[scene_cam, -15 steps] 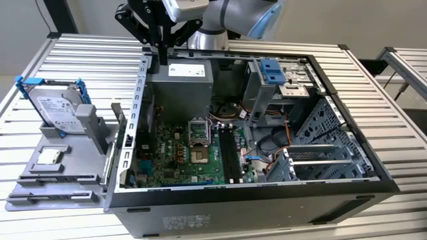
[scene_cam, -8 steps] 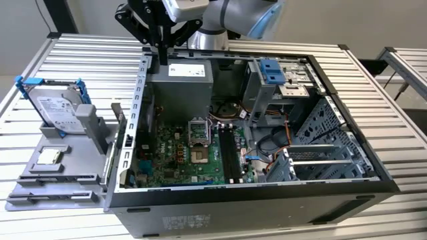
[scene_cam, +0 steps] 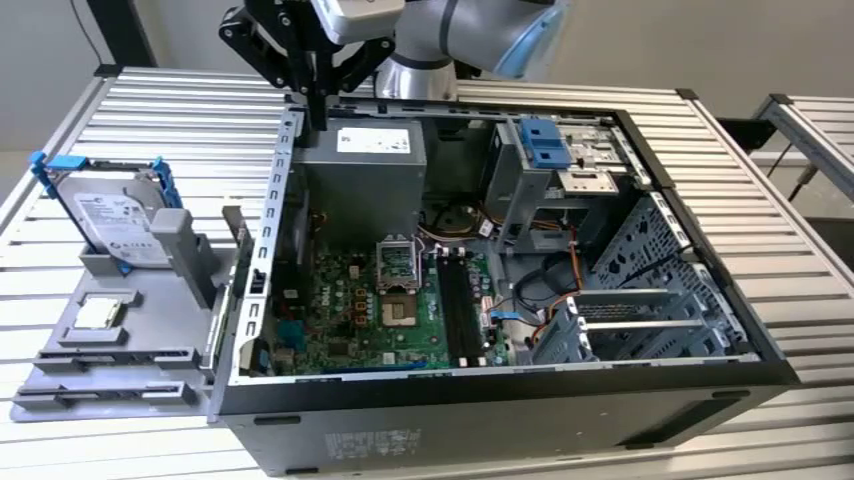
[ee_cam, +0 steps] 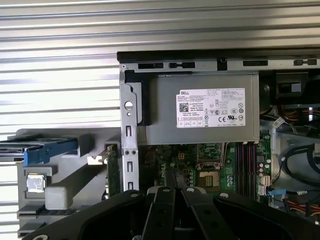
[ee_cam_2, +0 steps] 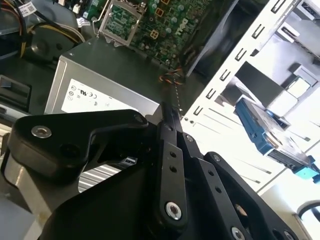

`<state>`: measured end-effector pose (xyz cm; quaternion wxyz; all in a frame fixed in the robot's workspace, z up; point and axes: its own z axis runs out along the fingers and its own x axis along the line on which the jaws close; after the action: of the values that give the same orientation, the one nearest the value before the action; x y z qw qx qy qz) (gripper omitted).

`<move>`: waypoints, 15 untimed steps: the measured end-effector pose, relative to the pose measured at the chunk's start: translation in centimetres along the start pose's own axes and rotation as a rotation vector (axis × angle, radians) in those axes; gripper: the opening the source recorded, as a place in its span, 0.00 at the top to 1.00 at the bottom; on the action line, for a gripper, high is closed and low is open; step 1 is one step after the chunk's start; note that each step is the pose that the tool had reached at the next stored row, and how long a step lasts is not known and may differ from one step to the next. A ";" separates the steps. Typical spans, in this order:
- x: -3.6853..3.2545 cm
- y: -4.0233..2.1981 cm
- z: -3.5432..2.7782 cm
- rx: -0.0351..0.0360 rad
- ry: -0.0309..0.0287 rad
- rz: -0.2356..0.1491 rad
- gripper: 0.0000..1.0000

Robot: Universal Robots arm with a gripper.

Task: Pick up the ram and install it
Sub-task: 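Reach for the ram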

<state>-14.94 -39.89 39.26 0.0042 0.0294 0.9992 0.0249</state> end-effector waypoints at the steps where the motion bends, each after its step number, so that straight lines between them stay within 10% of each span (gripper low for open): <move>1: 0.17 -0.01 -0.01 0.0001 0.0001 0.000 1.00; 15: 3.10 -0.18 -0.04 0.0001 0.0002 -0.003 1.00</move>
<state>-18.04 -39.89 39.26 0.0041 0.0278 0.9993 0.0249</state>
